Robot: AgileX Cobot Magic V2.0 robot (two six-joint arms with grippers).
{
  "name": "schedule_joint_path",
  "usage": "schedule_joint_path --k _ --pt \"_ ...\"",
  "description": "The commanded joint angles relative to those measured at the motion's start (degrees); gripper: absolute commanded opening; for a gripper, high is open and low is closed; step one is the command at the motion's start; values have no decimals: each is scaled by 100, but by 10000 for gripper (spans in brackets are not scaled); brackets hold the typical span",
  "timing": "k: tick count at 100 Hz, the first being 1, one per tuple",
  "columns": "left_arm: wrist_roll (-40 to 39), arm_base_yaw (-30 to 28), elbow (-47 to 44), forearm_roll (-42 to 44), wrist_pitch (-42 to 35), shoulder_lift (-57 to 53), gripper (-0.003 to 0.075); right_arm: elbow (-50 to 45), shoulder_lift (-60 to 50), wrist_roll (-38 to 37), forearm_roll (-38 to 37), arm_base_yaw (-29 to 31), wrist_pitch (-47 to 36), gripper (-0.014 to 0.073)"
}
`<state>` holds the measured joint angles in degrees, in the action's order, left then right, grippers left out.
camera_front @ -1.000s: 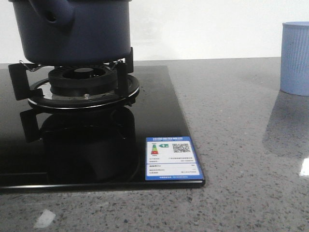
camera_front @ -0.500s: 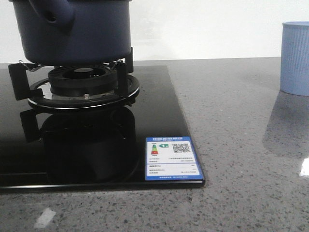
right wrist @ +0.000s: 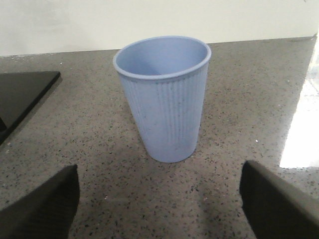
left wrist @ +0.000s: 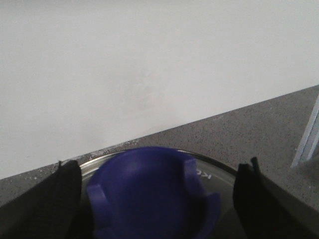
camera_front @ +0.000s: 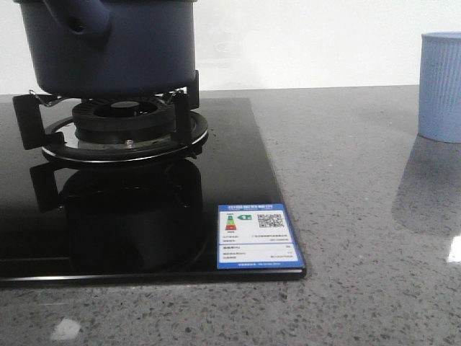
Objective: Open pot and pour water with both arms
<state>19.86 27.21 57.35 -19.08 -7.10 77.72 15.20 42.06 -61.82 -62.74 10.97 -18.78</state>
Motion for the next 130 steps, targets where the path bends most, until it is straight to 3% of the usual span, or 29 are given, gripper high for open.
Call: schedule_joint_path --k 1,15,24,38,47,56,68,87,111,130 --pt "-16 16 209 21 -433 -486 578 139 -51 -19 88 36 -209 591" --pt "-16 16 209 101 -420 -1042 575 150 -51 -19 135 36 -649 587" --pt "-16 7 209 376 -334 -1391 551 205 -51 -19 258 36 -963 504" --pt "-16 -174 209 419 -141 -1805 386 512 -51 -19 294 36 -1375 171" --pt "-16 -490 196 419 55 -2013 190 815 -51 -19 294 36 -1549 -77" --pt "-16 -870 147 419 368 -2215 -23 1112 -51 -19 314 36 -1507 -66" --pt "-16 -1339 -141 431 622 -2608 -20 1285 -116 -113 314 36 -1113 -66" --pt "-16 -1866 -1539 286 32 -3757 -20 895 -778 -126 314 36 -312 -66" --pt "-16 -1949 -3806 -216 -802 -5172 -20 -369 -1745 55 314 36 -79 -66" --pt "-16 -1949 -4540 -427 -883 -5794 -20 -769 -2152 55 407 36 -95 -68"
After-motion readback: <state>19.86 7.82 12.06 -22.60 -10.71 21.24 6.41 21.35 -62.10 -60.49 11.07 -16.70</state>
